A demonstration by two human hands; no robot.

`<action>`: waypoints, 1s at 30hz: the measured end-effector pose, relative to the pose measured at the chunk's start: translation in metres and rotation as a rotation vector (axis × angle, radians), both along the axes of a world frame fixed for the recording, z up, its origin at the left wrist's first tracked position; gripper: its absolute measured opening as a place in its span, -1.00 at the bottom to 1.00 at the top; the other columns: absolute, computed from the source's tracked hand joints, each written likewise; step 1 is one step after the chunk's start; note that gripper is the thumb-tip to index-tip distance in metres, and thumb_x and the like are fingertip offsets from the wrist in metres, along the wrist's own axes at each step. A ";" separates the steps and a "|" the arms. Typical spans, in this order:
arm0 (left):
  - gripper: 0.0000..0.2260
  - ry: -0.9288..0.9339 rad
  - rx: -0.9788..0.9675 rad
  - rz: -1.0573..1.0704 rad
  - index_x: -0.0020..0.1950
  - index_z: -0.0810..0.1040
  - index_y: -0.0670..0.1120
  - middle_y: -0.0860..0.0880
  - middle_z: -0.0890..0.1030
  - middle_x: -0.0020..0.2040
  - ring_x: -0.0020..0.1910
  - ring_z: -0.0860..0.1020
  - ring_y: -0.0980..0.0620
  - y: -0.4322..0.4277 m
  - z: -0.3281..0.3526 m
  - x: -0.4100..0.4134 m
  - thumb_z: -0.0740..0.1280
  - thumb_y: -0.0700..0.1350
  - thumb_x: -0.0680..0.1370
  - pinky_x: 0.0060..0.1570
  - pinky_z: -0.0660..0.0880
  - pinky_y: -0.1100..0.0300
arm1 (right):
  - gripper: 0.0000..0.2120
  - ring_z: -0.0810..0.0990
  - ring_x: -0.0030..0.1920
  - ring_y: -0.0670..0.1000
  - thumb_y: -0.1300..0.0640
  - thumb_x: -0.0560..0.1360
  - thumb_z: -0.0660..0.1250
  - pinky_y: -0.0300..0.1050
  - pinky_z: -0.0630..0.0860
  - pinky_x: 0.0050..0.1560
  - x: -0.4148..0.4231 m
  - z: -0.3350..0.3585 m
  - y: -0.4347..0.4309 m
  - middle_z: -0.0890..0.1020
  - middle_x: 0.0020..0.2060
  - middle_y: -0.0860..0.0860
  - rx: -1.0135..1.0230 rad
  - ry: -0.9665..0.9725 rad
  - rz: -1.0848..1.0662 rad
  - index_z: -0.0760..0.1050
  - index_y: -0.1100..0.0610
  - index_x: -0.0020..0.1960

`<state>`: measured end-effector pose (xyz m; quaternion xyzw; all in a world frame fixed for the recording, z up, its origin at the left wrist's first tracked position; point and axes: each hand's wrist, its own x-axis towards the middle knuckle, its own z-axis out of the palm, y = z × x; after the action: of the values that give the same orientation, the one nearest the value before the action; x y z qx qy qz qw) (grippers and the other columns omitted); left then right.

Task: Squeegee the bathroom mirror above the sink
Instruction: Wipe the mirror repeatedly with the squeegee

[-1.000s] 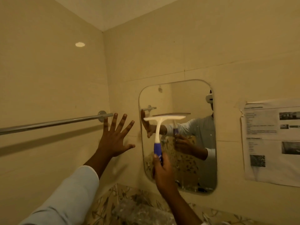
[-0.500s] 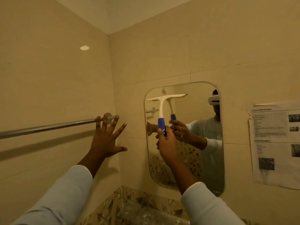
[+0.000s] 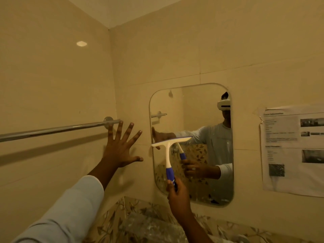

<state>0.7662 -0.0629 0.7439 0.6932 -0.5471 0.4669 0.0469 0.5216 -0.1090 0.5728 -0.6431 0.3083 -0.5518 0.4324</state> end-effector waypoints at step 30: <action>0.09 0.267 -0.004 -0.027 0.64 -0.29 0.17 -0.13 -0.35 0.66 0.60 -0.36 -0.34 -0.070 -0.030 -0.038 0.12 0.65 0.34 0.44 -0.27 -0.52 | -0.83 0.48 -0.38 0.17 0.32 0.66 0.29 0.10 0.51 -0.35 -0.053 -0.026 0.048 0.58 -0.34 0.25 0.152 -0.203 -0.127 0.63 0.19 0.16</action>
<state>0.7286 -0.1326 0.7142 0.7416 -0.5444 0.3710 0.1268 0.4686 -0.0609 0.5465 -0.5285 0.3439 -0.6152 0.4732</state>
